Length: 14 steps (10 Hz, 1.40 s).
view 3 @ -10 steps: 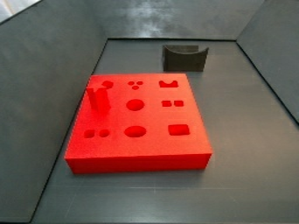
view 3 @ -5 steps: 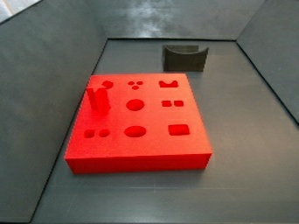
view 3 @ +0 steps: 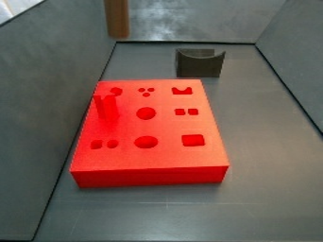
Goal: Pick up the hexagon object. Move up. Move to above the board. Insert the hexagon object.
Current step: Insert the hexagon object.
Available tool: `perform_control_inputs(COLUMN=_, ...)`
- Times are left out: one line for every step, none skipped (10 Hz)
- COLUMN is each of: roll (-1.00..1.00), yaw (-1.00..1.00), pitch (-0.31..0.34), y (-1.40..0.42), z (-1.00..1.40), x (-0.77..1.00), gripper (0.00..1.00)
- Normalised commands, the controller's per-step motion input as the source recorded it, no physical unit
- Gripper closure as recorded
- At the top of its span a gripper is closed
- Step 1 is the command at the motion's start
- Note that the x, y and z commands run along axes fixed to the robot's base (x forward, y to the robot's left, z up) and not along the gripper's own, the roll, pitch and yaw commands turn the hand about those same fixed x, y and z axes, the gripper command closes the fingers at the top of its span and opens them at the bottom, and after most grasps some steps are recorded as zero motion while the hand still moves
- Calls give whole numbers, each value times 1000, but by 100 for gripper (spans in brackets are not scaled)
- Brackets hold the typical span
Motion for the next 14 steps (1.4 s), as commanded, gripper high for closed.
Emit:
perform_control_inputs(roll=0, yaw=0, pitch=-136, y=146, z=-1000, x=-211, gripper=100)
perform_control_inputs(roll=0, yaw=0, pitch=-129, y=206, z=-1000, x=-243, gripper=100)
perform_control_inputs(roll=0, yaw=0, pitch=-127, y=234, z=-1000, x=-251, gripper=100)
perform_control_inputs(roll=157, yaw=0, pitch=-33, y=280, z=-809, x=-54, gripper=100)
perform_control_inputs(roll=96, yaw=0, pitch=-57, y=277, z=-880, x=0, gripper=100)
perform_control_inputs(roll=16, yaw=97, pitch=-101, y=223, z=-1000, x=0, gripper=100)
perform_control_inputs(roll=0, yaw=203, pitch=-120, y=169, z=-1000, x=0, gripper=100)
perform_control_inputs(roll=7, yaw=380, pitch=-113, y=63, z=-1000, x=-23, gripper=100)
perform_control_inputs(roll=57, yaw=523, pitch=-97, y=51, z=-1000, x=-120, gripper=100)
perform_control_inputs(roll=-121, yaw=223, pitch=-30, y=0, z=-237, x=-9, gripper=100)
perform_control_inputs(roll=3, yaw=0, pitch=0, y=29, z=-14, x=-26, gripper=100)
perform_control_inputs(roll=39, yaw=463, pitch=-100, y=0, z=-726, x=-157, gripper=100)
perform_control_inputs(roll=0, yaw=597, pitch=-50, y=51, z=-631, x=-9, gripper=100)
perform_control_inputs(roll=29, yaw=0, pitch=0, y=0, z=-40, x=-6, gripper=100)
